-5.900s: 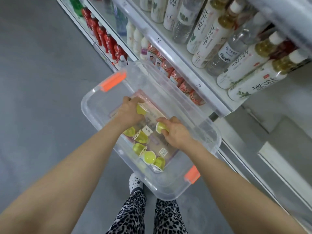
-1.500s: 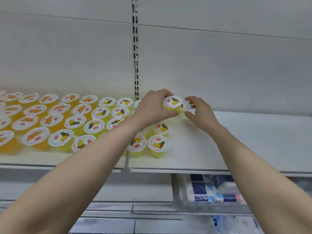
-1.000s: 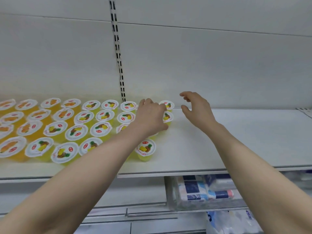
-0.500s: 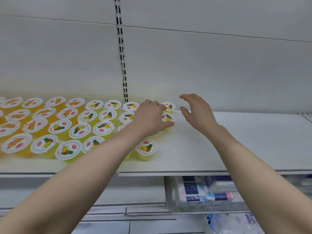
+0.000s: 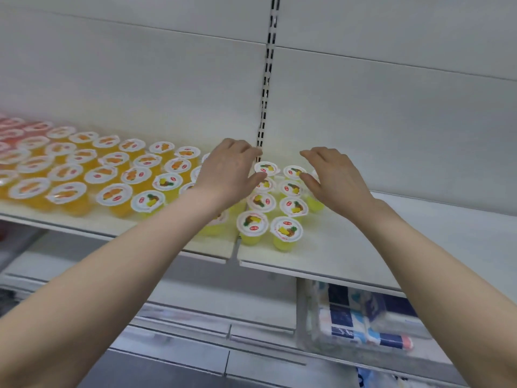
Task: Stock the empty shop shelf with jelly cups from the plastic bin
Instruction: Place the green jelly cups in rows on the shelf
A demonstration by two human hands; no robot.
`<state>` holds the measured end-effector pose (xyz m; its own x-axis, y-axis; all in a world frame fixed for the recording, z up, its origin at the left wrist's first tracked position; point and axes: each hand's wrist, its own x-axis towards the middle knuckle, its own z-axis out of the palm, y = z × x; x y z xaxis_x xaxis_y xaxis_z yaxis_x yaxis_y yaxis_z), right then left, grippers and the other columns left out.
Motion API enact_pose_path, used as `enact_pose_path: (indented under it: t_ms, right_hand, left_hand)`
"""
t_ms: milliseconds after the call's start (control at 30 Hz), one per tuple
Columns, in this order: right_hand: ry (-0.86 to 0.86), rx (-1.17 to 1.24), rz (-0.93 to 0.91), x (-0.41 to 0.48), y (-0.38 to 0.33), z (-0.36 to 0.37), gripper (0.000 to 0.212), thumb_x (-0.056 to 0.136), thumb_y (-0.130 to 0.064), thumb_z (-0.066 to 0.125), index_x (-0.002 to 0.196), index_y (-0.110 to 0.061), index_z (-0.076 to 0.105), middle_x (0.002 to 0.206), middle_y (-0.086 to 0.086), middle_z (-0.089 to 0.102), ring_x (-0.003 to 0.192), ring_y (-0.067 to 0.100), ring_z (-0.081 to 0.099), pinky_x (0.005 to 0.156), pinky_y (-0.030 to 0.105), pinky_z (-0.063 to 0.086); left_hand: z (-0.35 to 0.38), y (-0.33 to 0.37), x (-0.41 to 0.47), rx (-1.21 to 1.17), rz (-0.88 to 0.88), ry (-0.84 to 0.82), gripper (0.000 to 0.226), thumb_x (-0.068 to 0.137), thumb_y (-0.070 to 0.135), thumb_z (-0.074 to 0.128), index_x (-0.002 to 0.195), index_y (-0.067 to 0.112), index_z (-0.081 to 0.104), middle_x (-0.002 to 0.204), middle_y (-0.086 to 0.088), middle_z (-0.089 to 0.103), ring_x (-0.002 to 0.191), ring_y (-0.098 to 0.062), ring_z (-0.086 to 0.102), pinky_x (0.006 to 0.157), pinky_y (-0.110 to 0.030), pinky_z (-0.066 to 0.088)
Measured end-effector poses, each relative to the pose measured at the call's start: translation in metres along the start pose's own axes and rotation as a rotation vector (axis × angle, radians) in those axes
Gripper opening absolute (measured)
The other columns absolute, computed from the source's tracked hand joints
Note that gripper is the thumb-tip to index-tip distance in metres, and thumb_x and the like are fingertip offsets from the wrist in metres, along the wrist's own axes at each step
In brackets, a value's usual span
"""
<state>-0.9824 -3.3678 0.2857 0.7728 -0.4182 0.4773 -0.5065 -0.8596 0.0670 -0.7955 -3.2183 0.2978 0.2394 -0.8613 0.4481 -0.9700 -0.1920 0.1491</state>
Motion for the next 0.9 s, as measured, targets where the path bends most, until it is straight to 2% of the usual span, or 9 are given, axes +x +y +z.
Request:
enact_pose_path:
  t_ms: [333,700,900]
  right_hand:
    - [0.023,0.078,-0.196,0.059,-0.15,-0.006,0.046,0.093,-0.03,0.056,0.132,-0.005,0.055,0.127,0.018,0.059,0.113,0.038,0.056,0.092,0.047,0.044]
    - [0.067,0.226,-0.456,0.108,-0.417,0.019,0.046,0.092,-0.036,0.052,0.129,-0.008,0.058,0.121,0.014,0.063,0.111,0.036,0.058,0.091,0.045,0.046]
    - [0.081,0.341,-0.604,0.121,-0.56,0.04,0.047,0.09,-0.032,0.054,0.128,-0.004,0.058,0.118,0.018,0.062,0.107,0.039,0.058,0.089,0.048,0.049]
  left_hand:
    - [-0.072,-0.115,-0.092,0.128,-0.122,0.098,0.051,0.089,0.042,0.062,0.131,0.015,0.056,0.126,-0.009,0.058,0.12,-0.032,0.047,0.101,-0.04,0.037]
    - [-0.172,-0.294,-0.269,0.293,-0.322,0.183,0.05,0.083,0.035,0.069,0.125,0.01,0.06,0.115,-0.013,0.062,0.106,-0.036,0.053,0.096,-0.044,0.043]
    - [-0.219,-0.374,-0.374,0.343,-0.486,0.138,0.05,0.085,0.036,0.065,0.128,0.01,0.057,0.119,-0.012,0.06,0.111,-0.034,0.052,0.098,-0.042,0.041]
